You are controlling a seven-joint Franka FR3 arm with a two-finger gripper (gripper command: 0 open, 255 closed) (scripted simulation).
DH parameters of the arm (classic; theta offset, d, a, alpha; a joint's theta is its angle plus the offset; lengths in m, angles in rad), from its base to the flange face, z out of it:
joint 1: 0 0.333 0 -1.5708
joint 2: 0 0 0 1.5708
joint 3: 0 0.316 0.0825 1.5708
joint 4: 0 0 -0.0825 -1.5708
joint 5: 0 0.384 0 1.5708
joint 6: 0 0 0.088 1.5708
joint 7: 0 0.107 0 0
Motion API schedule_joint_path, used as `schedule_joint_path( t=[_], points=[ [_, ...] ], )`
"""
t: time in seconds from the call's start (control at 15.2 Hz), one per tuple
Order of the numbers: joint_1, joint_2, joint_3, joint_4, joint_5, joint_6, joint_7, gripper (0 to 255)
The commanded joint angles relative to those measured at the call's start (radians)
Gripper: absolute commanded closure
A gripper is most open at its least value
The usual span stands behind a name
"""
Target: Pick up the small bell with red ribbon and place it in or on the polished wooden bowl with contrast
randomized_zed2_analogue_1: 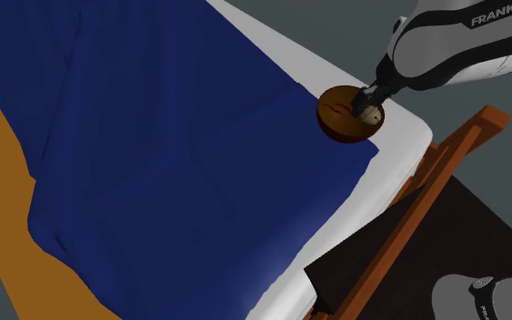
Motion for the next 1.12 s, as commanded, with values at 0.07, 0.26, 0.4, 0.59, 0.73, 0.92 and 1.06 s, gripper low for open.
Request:
schedule_joint_path(
  t=[0.07, 0.26, 0.4, 0.59, 0.73, 0.92, 1.06],
  points=[
    [0.0, 0.0, 0.0, 0.0, 0.0, 0.0, 0.0, 0],
    [0.0, 0.0, 0.0, 0.0, 0.0, 0.0, 0.0, 0],
    [-0.004, -0.064, -0.003, 0.009, -0.014, -0.073, 0.009, 0],
    [-0.008, -0.117, -0.004, 0.022, -0.024, -0.139, 0.016, 0],
    [-0.008, -0.117, -0.004, 0.022, -0.024, -0.139, 0.016, 0],
    [-0.008, -0.117, -0.004, 0.022, -0.024, -0.139, 0.016, 0],
    [-0.008, -0.117, -0.004, 0.022, -0.024, -0.139, 0.016, 0]
  ],
)
